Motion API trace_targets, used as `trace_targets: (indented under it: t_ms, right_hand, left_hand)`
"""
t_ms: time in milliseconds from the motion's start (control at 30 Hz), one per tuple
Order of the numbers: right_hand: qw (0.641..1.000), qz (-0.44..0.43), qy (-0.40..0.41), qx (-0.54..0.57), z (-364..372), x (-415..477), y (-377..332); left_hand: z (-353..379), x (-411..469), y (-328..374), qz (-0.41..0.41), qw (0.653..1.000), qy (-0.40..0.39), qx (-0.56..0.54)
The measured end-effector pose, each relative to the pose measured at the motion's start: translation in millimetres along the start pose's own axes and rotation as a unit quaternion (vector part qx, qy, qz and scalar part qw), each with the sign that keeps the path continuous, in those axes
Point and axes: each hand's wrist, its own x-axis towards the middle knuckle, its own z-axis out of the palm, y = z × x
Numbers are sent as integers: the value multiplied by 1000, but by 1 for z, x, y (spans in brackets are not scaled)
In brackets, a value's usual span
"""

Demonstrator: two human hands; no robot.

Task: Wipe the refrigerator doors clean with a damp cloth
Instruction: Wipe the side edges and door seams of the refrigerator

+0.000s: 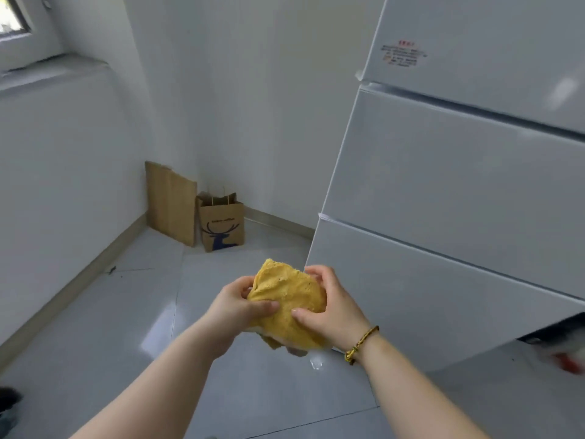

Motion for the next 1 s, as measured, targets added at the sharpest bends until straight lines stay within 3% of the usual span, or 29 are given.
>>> trace_targets:
  t_ms: [100, 233, 333, 400, 600, 767, 933, 1000]
  right_hand:
    - [993, -33, 52, -102, -3, 4, 14]
    - [963, -52, 45, -262, 8, 28, 46]
    - [974, -19, 77, -214, 35, 57, 105]
    - [961, -65, 153, -221, 55, 71, 148]
    - [922, -144, 243, -263, 109, 111, 296]
    - [846, -242, 337, -336, 151, 148, 410]
    - [746, -275, 450, -406, 173, 180, 507]
    - [707, -276, 505, -412, 170, 186, 524]
  left_hand:
    - [14, 35, -3, -61, 997, -28, -33]
    - [28, 81, -16, -118, 989, -72, -47]
    - [42, 123, -53, -143, 986, -74, -49]
    - [49, 147, -84, -152, 984, -74, -49]
    - [66, 232, -199, -121, 986, -105, -48]
    - [75, 293, -290, -56, 993, -102, 34]
    - [70, 354, -373, 79, 989, 99, 78]
    - [65, 368, -392, 127, 977, 124, 115]
